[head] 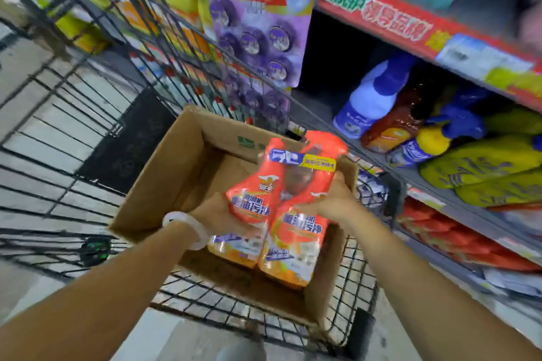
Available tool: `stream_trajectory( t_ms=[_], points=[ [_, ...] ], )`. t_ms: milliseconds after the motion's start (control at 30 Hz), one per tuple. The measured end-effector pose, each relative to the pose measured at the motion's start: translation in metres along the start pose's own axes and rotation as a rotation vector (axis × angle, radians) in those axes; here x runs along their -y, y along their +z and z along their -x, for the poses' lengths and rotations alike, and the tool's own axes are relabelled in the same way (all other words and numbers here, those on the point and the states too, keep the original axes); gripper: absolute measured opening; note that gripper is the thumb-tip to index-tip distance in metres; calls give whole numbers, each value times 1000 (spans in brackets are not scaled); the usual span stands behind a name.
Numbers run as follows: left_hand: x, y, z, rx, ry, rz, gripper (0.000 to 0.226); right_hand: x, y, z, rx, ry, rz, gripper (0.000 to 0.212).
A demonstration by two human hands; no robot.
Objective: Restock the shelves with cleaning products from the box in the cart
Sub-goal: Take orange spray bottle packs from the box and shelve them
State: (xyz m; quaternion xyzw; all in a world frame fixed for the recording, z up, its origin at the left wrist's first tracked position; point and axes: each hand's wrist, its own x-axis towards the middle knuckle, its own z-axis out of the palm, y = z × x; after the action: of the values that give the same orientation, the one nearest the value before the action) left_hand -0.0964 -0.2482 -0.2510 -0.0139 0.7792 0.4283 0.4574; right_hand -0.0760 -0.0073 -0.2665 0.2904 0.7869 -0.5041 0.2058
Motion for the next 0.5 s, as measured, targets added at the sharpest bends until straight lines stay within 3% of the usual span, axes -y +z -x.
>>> stream_trajectory(
  t_ms=[67, 167, 267, 400, 500],
  points=[
    [-31, -4, 11, 7, 109, 17, 49, 21, -29, 27, -6, -70, -30, 122],
    [-82, 4, 37, 11, 293, 40, 52, 40, -82, 72, -108, -116, -52, 101],
    [-134, 32, 62, 19, 446, 11, 46, 43, -134, 123, -253, -154, -88, 99],
    [-200, 101, 107, 41, 622, 6, 41, 28, -210, 217, -446, -248, -178, 40],
    [-237, 167, 145, 125, 713, 63, 35, 1, -262, 298, -581, -357, -243, 39]
  ],
)
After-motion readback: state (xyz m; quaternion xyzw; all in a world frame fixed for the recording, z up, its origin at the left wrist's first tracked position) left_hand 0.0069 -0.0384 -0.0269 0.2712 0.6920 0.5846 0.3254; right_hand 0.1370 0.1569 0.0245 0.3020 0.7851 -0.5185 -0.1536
